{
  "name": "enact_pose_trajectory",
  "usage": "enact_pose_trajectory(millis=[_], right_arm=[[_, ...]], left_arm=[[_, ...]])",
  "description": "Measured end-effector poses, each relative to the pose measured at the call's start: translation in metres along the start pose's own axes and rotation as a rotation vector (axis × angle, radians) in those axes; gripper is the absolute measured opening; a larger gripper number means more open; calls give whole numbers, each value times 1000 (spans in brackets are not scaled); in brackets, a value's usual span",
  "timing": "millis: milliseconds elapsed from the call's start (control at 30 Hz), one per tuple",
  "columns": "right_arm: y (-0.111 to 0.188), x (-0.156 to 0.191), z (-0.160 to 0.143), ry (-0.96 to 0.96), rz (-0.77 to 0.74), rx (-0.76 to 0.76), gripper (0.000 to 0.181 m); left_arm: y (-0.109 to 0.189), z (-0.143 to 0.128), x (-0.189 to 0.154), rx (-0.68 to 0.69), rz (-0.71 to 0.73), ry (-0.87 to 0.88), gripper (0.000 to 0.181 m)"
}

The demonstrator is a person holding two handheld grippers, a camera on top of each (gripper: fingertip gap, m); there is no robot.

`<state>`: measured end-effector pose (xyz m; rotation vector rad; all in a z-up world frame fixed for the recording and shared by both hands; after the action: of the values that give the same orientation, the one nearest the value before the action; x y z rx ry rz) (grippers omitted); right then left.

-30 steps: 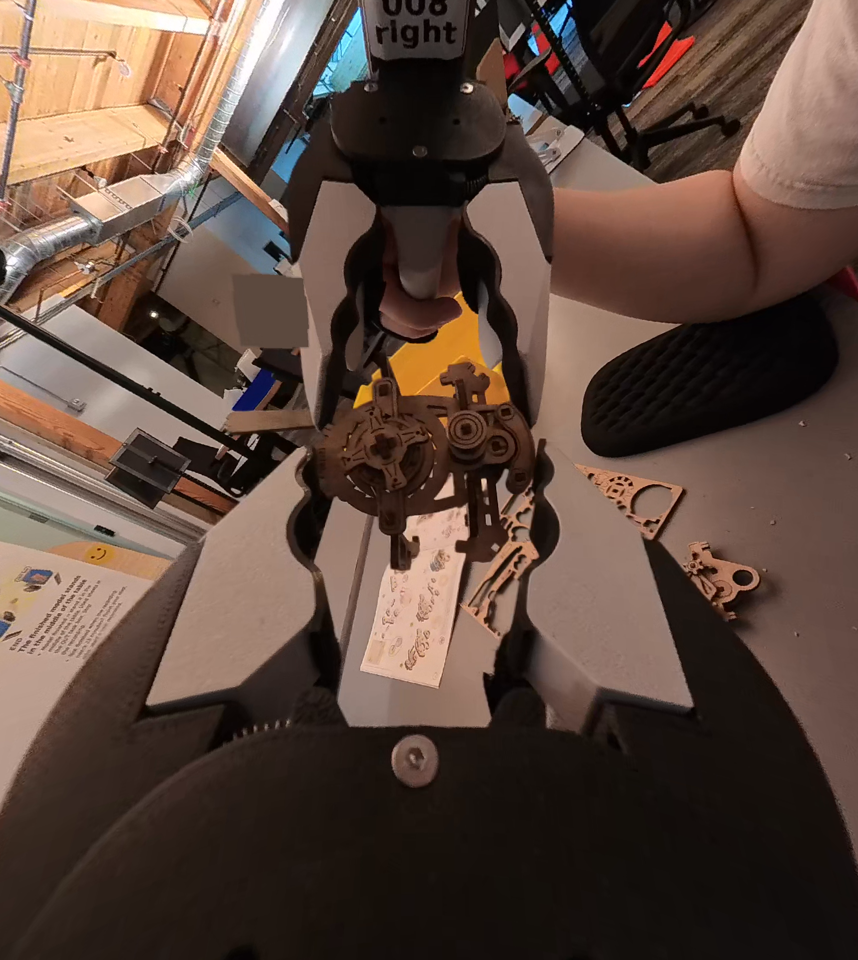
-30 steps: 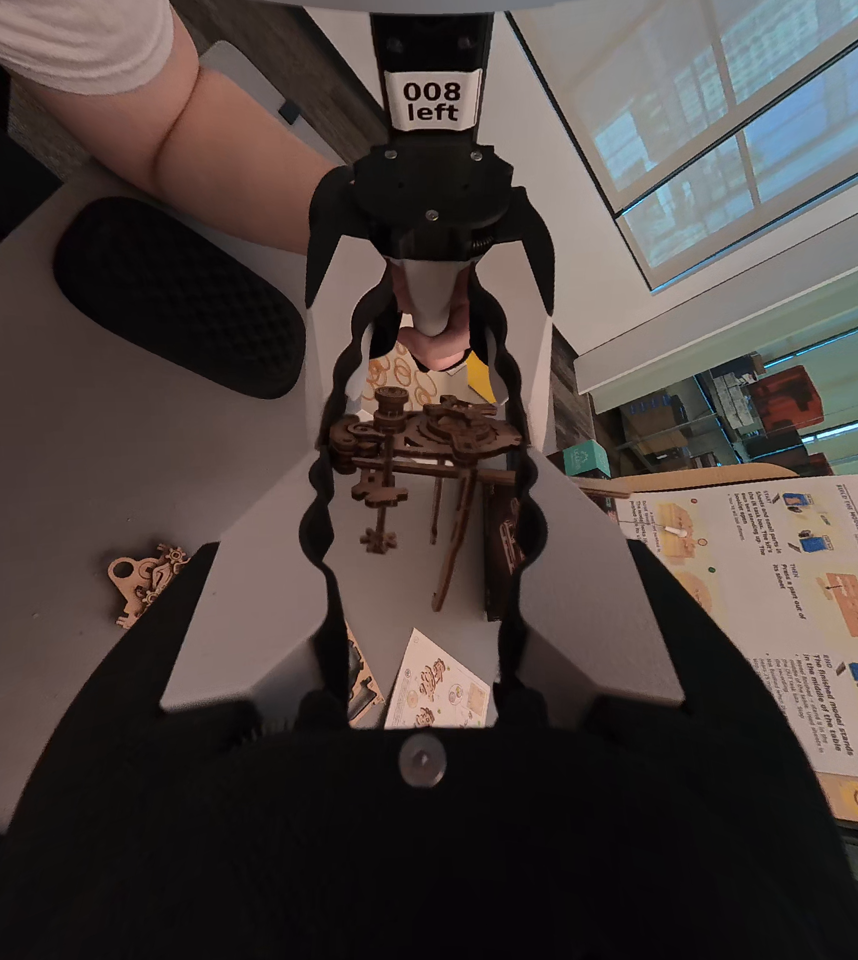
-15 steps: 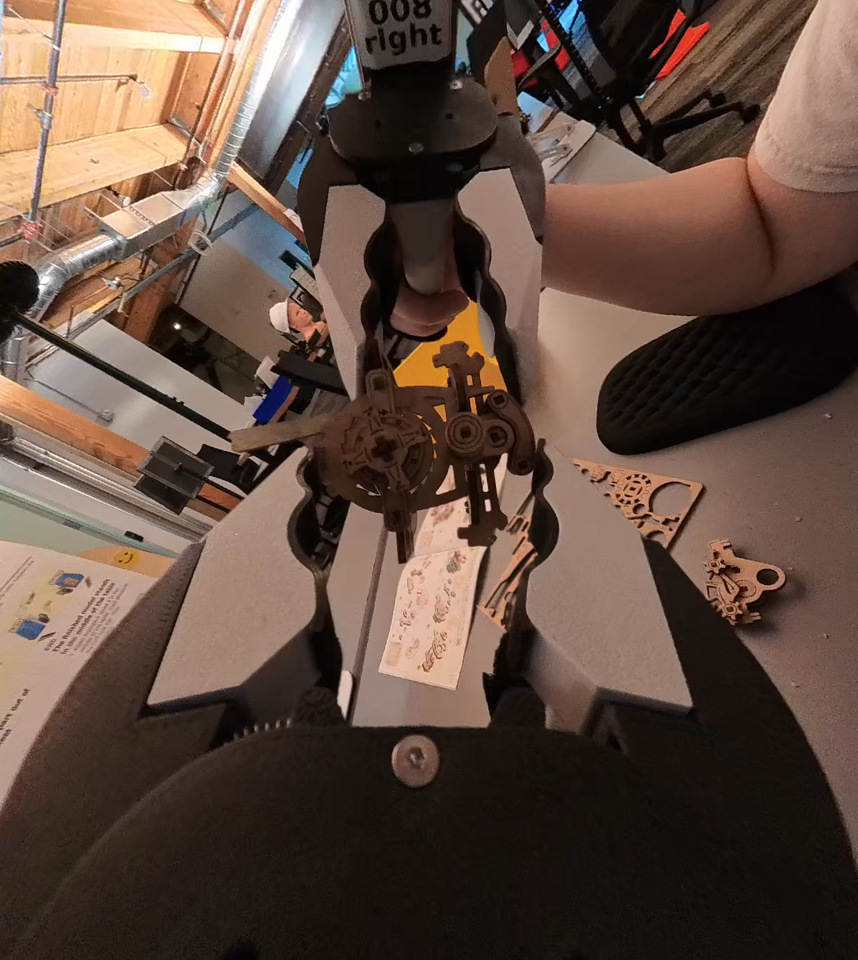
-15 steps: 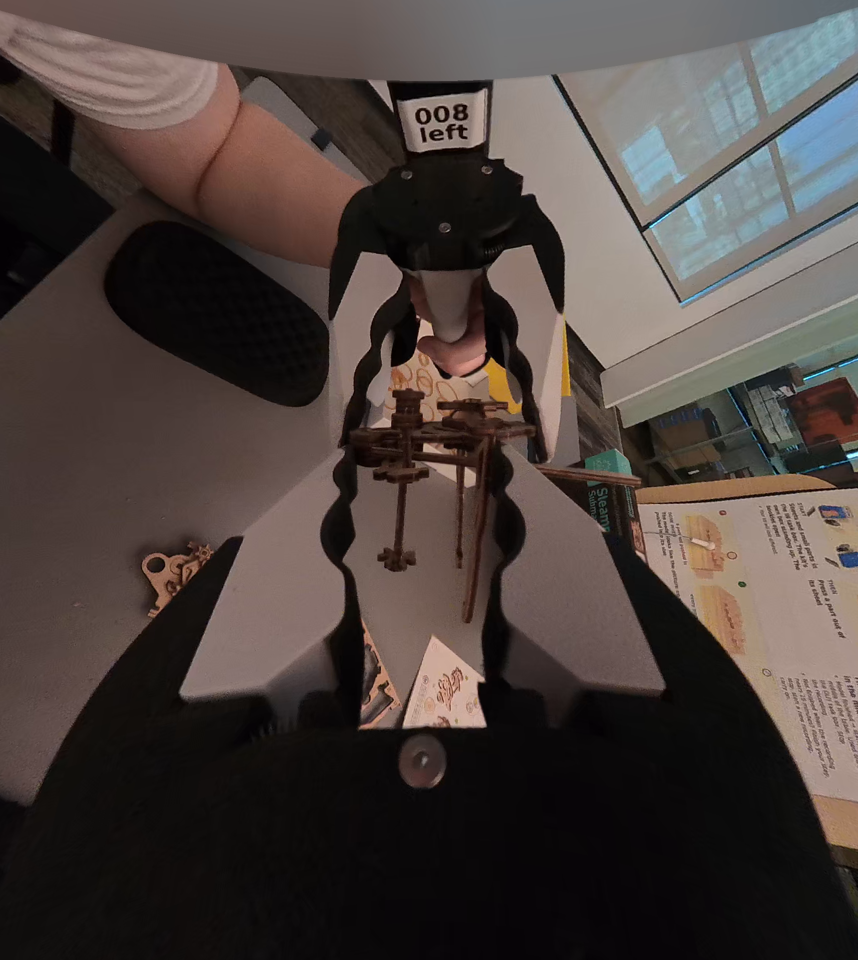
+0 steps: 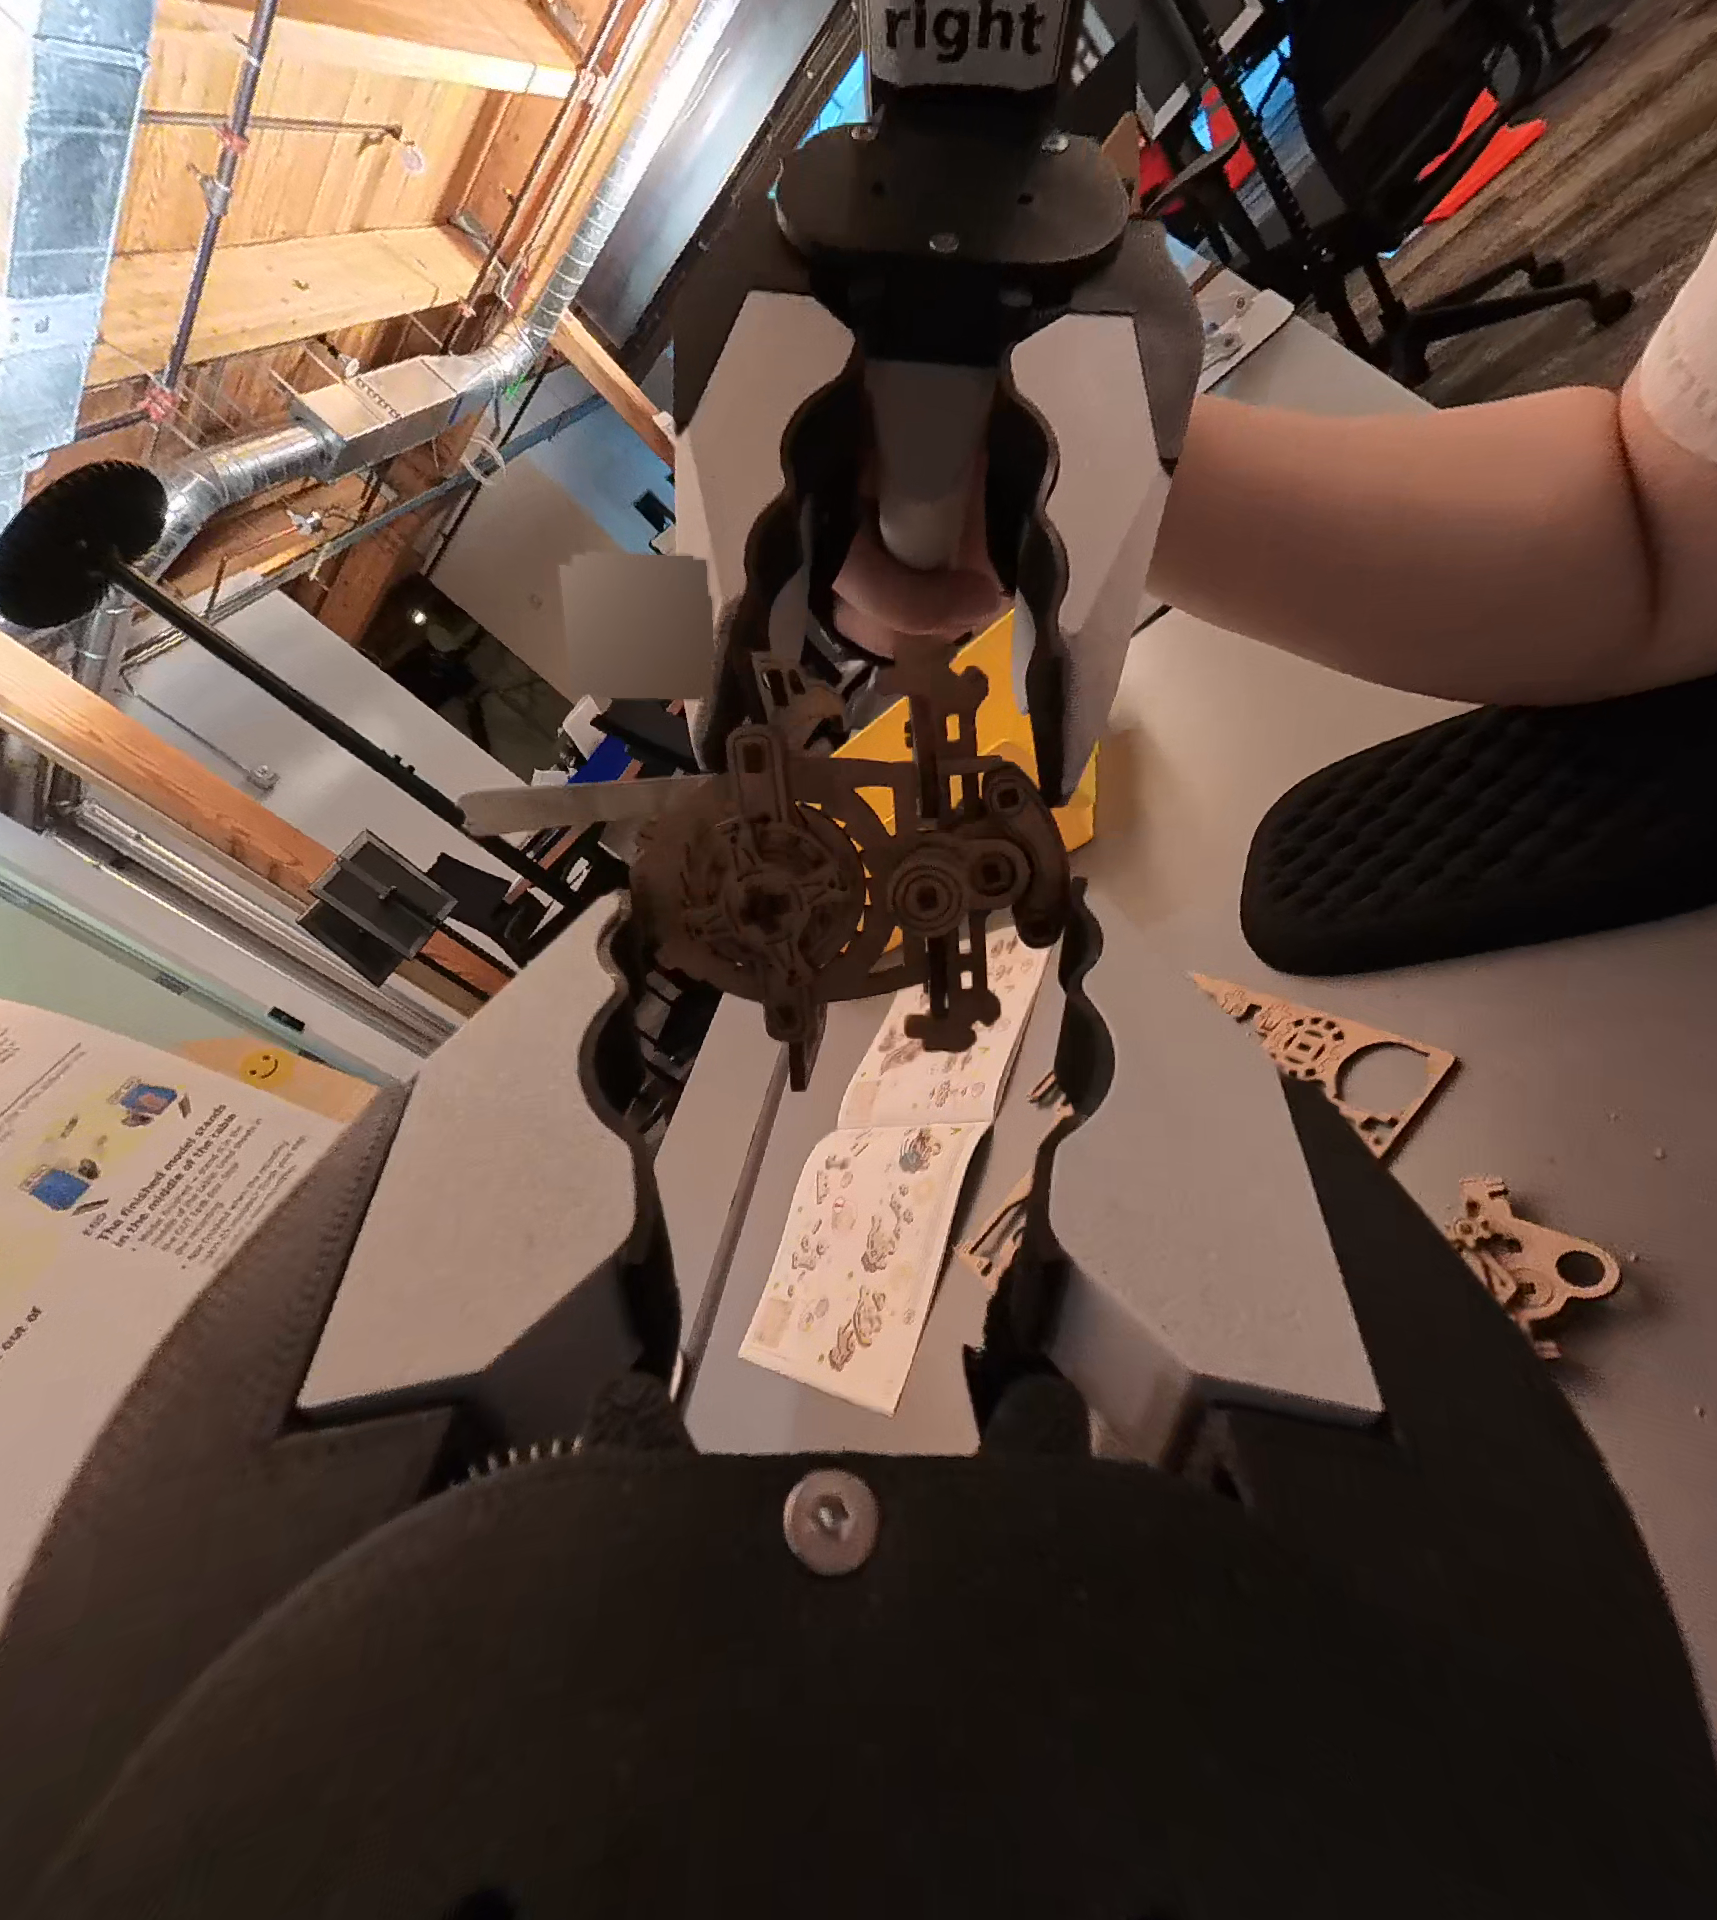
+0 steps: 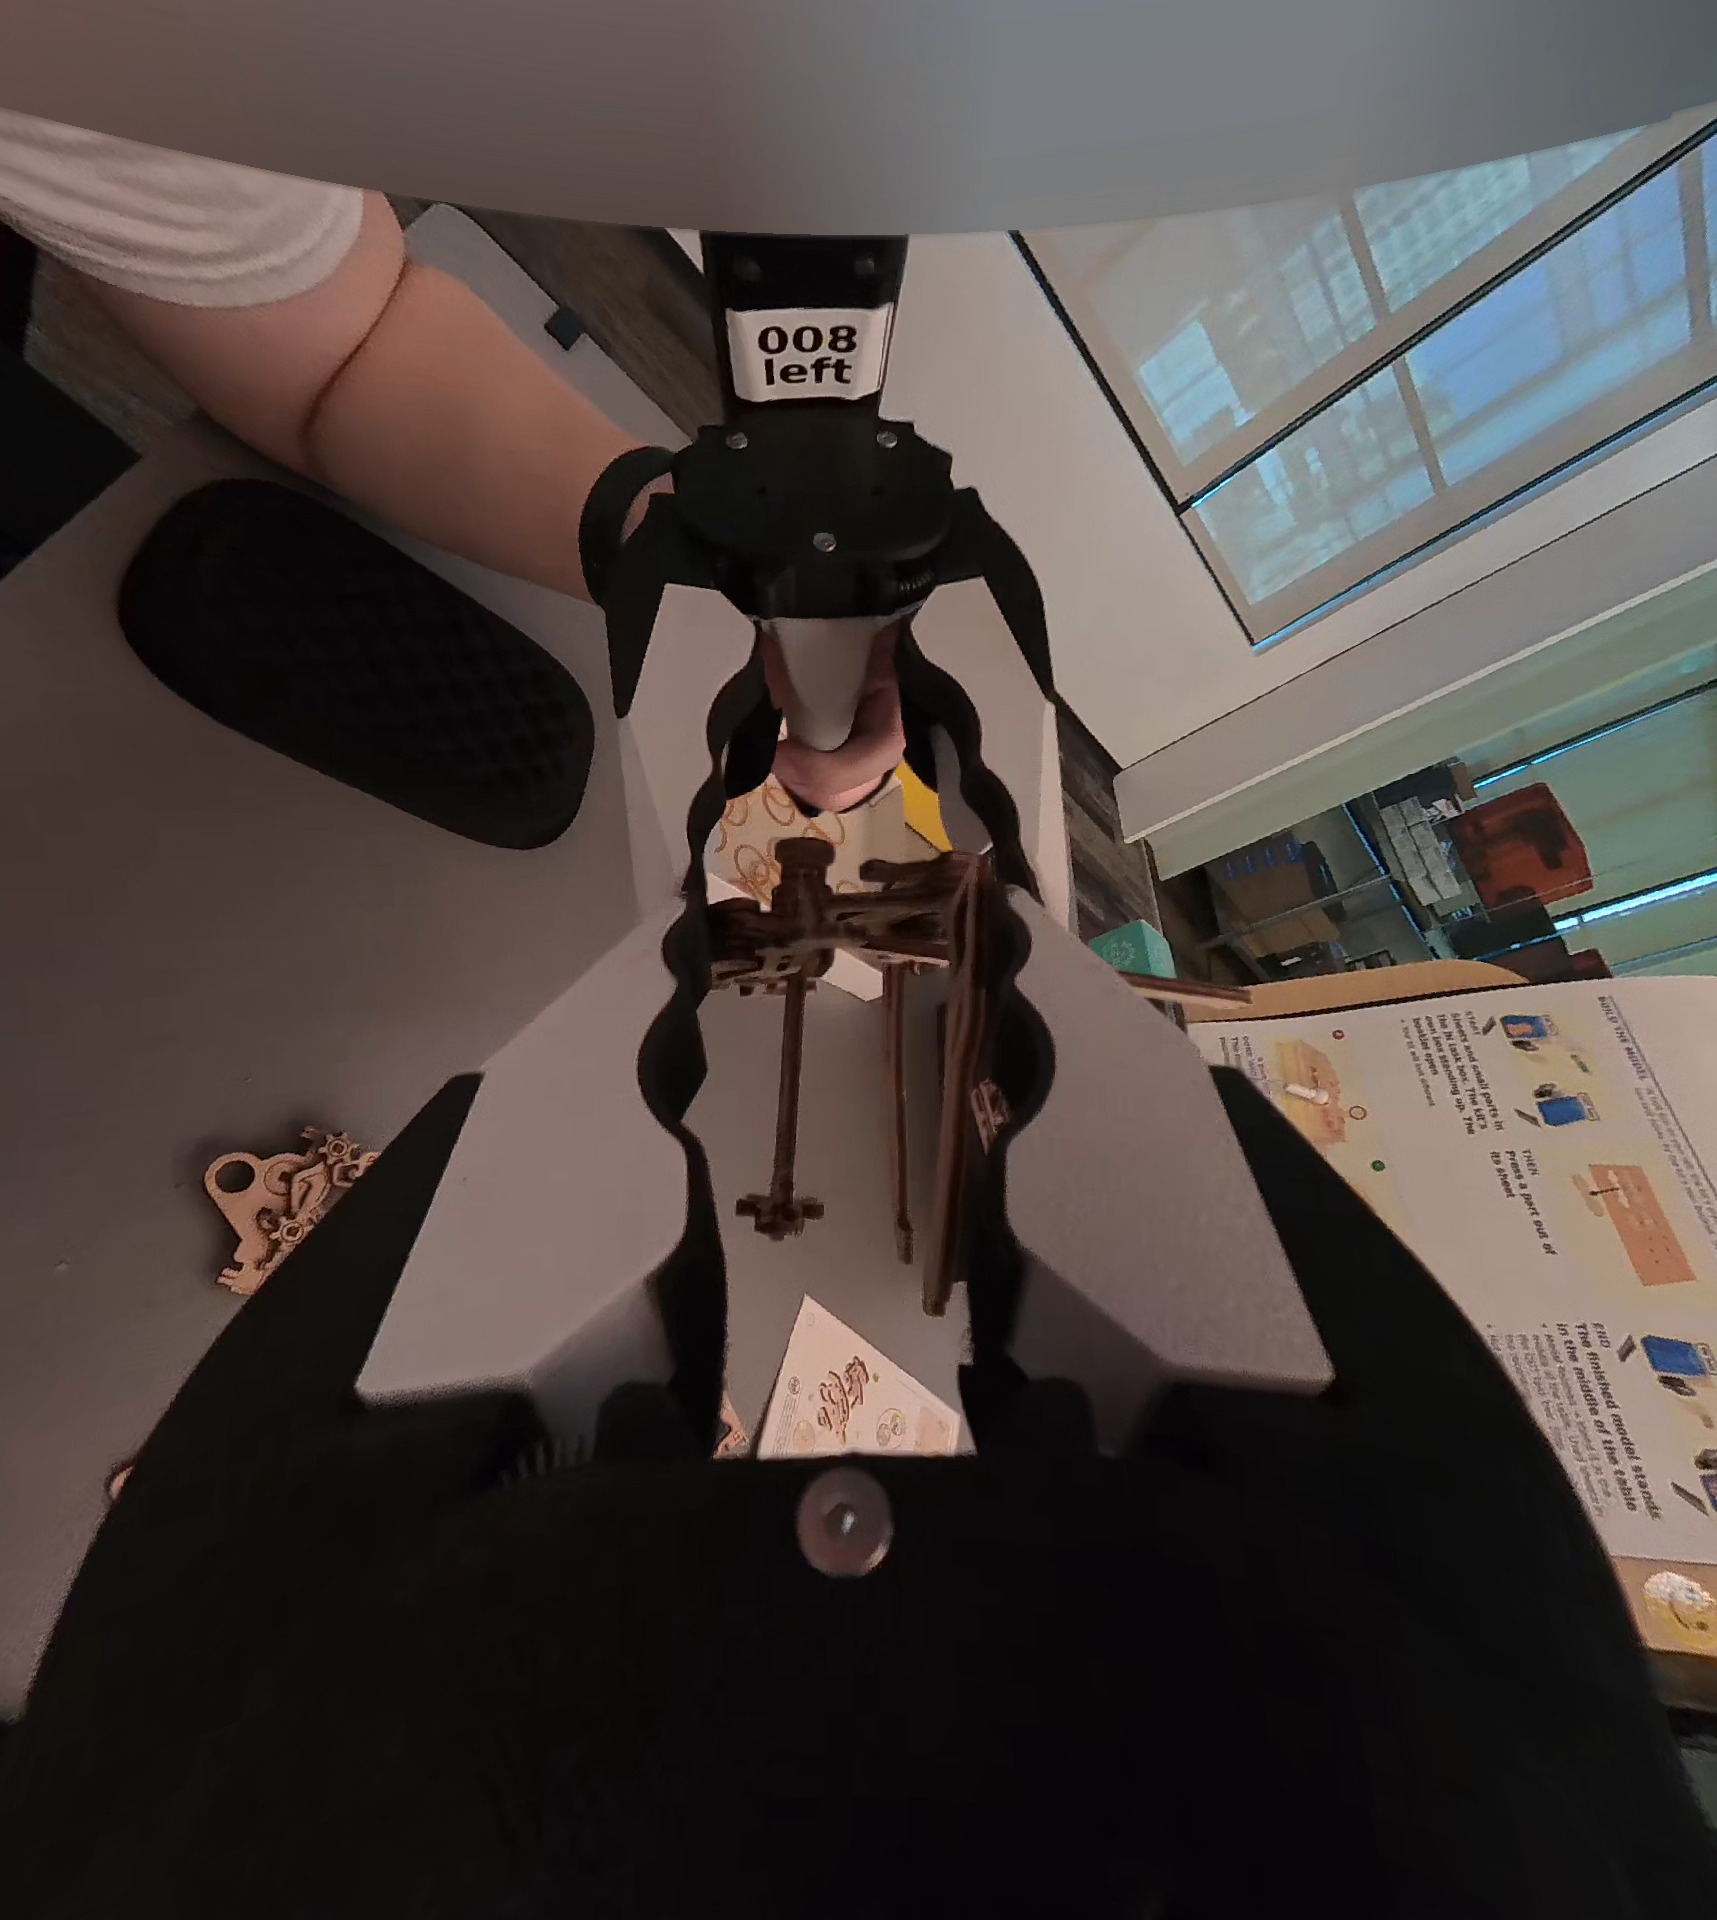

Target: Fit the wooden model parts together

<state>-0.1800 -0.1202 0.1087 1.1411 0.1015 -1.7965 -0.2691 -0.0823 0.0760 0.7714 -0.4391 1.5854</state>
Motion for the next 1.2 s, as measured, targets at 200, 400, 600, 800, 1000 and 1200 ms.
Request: enact_pose_trajectory(millis=[200,400,600,800,1000,1200], right_arm=[[3,-2,5,7,-29,-38,54],[10,-11,8,-17,-88,-112,69],[33,-34,6,-248,-85,-335,102],[21,-39,-6,-363,20,-425,117],[13,-30,-4,-405,146,-415,114],[9,-32,-9,-441,145,-345,115]], left_arm=[[1,2,1,-9,56,-50,76],[1,4,1,-62,72,-41,75],[6,3,7,-207,30,88,76],[12,3,6,-340,-77,198,76],[8,-1,1,-345,-131,215,76],[10,0,3,-319,-105,182,75]])
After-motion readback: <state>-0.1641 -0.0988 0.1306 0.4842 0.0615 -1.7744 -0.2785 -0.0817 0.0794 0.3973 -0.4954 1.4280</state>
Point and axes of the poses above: each gripper's, where its closed fingertips meet, y back along the fingers, z out of its top, x = y × z across the jaws, the point moved 6 cm from there along y, back along the fingers, and after that the axes turned 10 degrees about x, right-handed, at the moved point
